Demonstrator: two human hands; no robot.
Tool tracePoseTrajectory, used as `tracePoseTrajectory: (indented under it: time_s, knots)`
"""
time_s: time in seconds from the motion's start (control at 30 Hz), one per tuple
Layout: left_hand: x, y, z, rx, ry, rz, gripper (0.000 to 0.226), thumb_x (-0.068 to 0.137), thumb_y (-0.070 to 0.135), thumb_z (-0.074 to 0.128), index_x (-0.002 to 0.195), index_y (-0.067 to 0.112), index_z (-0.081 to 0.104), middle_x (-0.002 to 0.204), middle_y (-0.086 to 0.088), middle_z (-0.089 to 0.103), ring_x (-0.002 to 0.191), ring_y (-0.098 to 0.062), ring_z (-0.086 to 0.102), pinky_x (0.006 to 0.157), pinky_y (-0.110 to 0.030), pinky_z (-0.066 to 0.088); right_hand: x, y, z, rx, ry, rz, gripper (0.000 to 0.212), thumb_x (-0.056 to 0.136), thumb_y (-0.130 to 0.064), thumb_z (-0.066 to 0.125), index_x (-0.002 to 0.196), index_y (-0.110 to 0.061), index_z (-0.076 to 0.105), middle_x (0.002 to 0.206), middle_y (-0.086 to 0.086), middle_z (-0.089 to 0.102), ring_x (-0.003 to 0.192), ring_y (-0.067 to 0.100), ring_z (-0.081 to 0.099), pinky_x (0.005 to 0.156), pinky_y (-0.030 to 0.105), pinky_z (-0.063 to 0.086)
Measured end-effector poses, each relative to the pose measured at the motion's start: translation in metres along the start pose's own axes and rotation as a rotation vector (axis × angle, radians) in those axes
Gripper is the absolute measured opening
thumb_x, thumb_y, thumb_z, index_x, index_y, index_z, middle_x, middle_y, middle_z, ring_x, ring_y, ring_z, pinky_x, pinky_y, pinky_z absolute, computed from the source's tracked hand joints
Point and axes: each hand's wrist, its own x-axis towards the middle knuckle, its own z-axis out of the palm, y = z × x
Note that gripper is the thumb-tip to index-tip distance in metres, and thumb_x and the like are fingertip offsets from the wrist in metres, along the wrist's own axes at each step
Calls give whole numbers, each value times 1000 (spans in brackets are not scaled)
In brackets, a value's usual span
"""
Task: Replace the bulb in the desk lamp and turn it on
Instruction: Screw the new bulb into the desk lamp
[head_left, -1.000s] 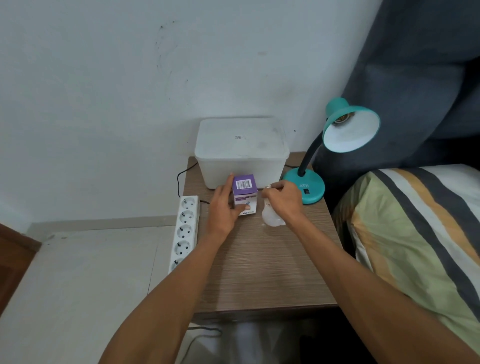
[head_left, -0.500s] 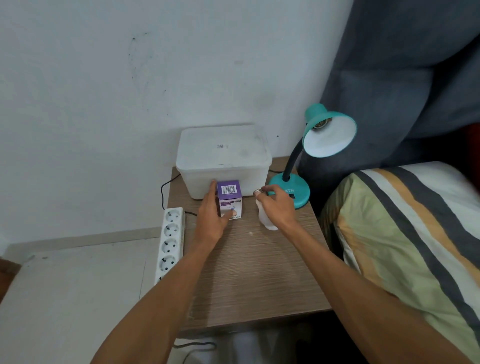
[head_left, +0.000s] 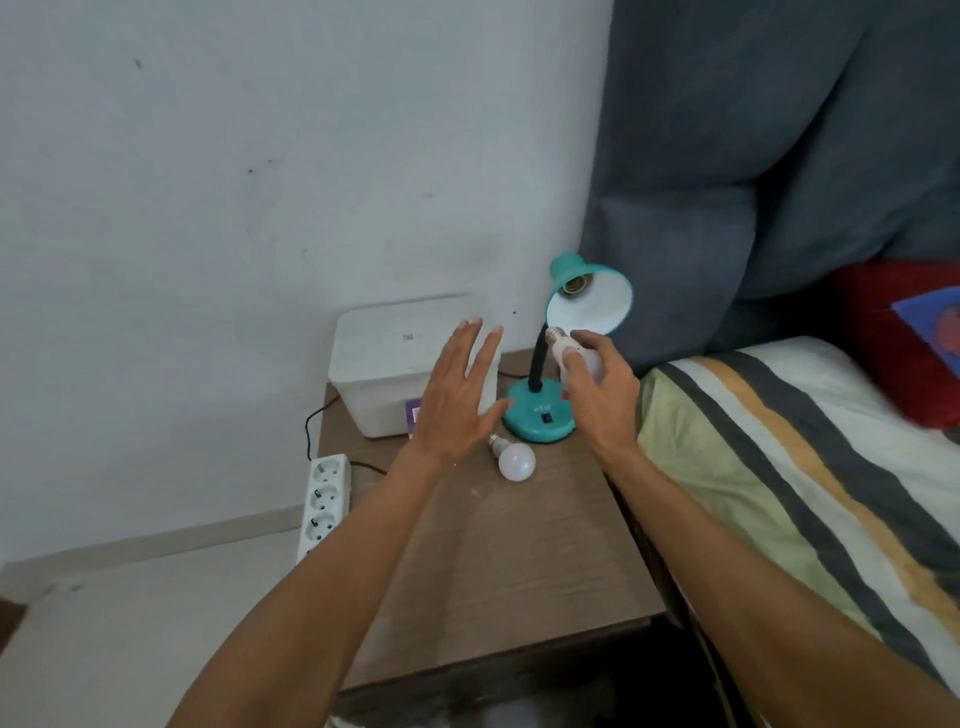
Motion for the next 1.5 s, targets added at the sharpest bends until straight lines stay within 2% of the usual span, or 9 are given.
tracePoseTrajectory:
  time_s: [0.1,0.17,0.33,0.5,0.83,1.0,1.2,1.33,1.5]
  knots:
    - [32,18,6,-19,-57,41,99,81,28,84,160,11,26,167,-15,25,156,-31,18,125,-47,25,13,-6,-18,-85,-12,-39,52,71,-36,62,122,-27,62,114,1,62,99,15,59,86,29,49]
    - [51,26,10,-18,-94,62,106,78,27,87,161,10,23,168,-14,23,157,-30,17,124,-47,27,23,-7,-27,-126,-28,-69,63,65,-29,62,127,-21,58,119,5,58,105,19,57,88,29,47]
    - [88,32,24,-66,-173,93,118,78,29,90,163,15,10,170,-13,11,158,-29,11,123,-45,29,50,-8,-35,-289,-32,-95,65,71,-26,74,130,-20,47,117,-2,54,111,17,46,82,23,36]
    - [107,26,39,-153,-248,97,121,82,18,85,163,27,-5,172,-5,-3,158,-24,8,113,-30,33,67,-6,-28,-374,-39,-184,62,75,-23,80,130,-16,51,126,7,54,110,25,57,89,31,44]
    - [110,25,54,-176,-179,87,99,85,-5,71,163,20,16,168,-8,22,139,-21,40,99,-36,52,71,8,-12,-499,75,-310,57,79,-19,78,131,-15,53,126,6,61,111,30,54,85,34,47]
    - [109,22,53,-156,-188,101,100,86,-1,74,163,24,16,168,-5,23,117,-38,59,91,-44,57,76,11,-8,-525,94,-359,50,83,-16,76,130,-16,57,129,11,54,108,32,60,85,41,53]
    - [108,21,50,-190,-180,92,94,89,1,72,162,21,18,168,-8,25,137,-29,48,102,-38,51,76,17,-4,-648,33,-422,64,84,-6,71,143,-12,46,145,15,46,124,35,53,92,44,52]
    - [108,25,50,-191,-174,94,88,91,3,71,162,17,22,166,-10,28,137,-30,47,102,-37,50,75,12,-5,-532,71,-350,56,87,-16,71,139,-10,51,136,14,57,114,34,61,92,42,52]
    - [109,23,49,-189,-175,74,92,86,-1,73,161,17,23,167,-10,27,144,-30,42,103,-41,50,76,-7,-5,-274,91,-18,56,89,-36,72,136,-10,57,115,10,70,103,24,68,78,14,40]
